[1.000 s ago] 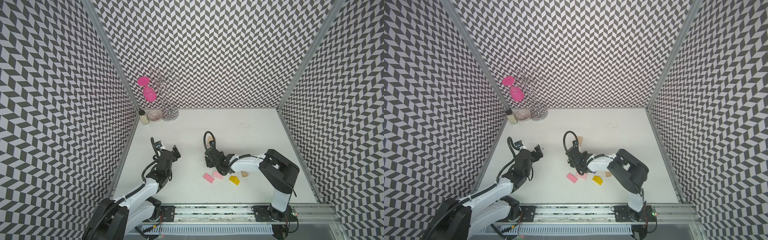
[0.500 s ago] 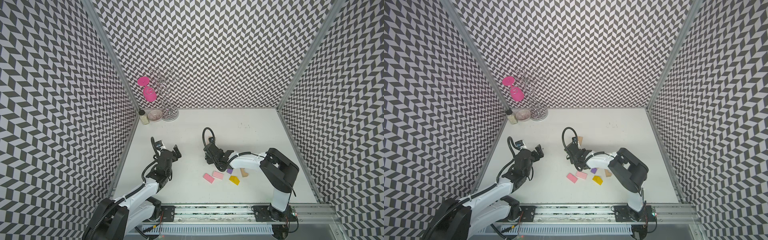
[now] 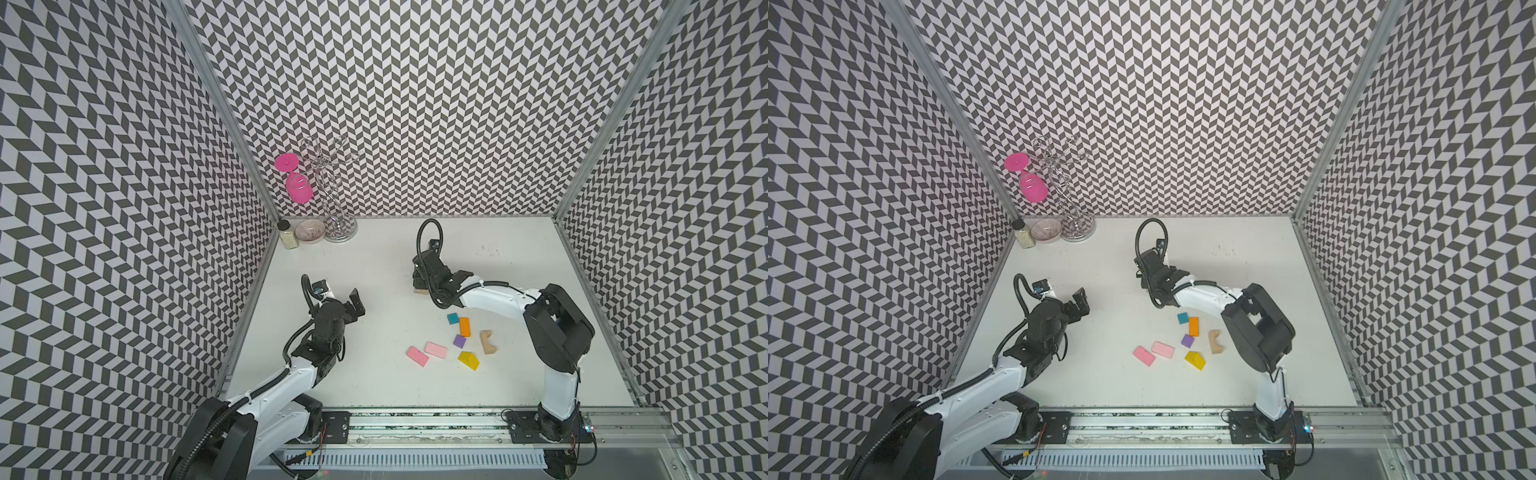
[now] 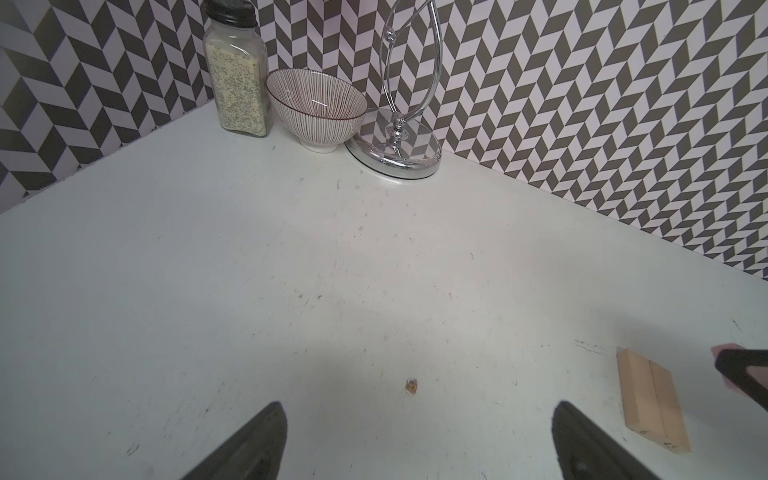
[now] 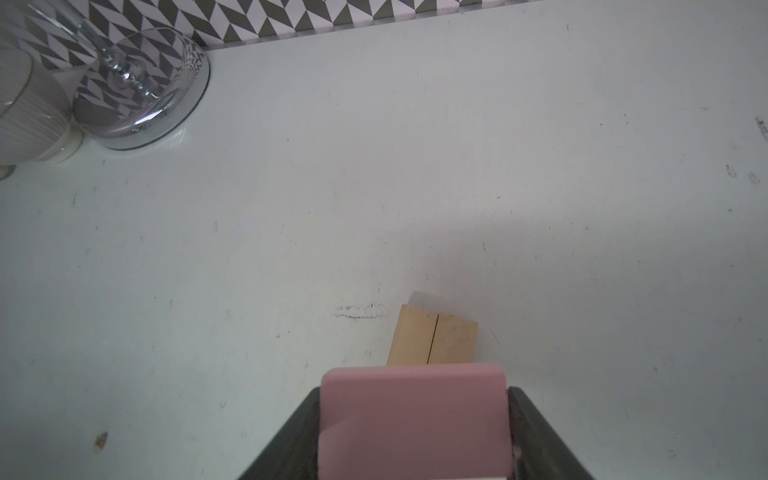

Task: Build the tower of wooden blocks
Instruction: 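Carry the pink block with the right gripper onto the wooden pair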

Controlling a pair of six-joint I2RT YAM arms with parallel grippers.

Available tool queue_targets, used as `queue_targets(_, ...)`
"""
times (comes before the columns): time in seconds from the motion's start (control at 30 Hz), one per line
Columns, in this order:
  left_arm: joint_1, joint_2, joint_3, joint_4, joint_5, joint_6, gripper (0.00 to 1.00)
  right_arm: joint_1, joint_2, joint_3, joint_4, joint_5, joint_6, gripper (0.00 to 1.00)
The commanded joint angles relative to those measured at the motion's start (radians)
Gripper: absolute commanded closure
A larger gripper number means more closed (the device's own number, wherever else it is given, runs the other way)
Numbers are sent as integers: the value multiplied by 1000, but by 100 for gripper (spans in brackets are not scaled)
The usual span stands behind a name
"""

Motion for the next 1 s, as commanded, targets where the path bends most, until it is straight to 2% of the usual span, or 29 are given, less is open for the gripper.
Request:
queue_targets(0.0, 4, -10, -9, 27, 0, 3, 0, -12, 59, 74, -23, 1, 62, 81)
queue_targets(0.17, 4, -4, -7, 31, -2, 5, 0, -12, 166, 214, -159, 79, 169, 81)
queue_targets(0.23, 4, -2, -7, 32, -1, 5, 0, -12, 215, 293, -240, 86, 189, 81)
queue_targets(0.4, 4, -4, -7, 32, -1, 5, 0, -12, 292, 380, -285, 65, 207, 82)
queue_targets(0.73, 4, -10, -13, 34, 1, 3, 0, -12, 272, 332, -271, 70, 222, 81)
queue_targets(0.97, 4, -8, -11, 35, 1, 3, 0, -12, 252, 289, -242, 57, 204, 76)
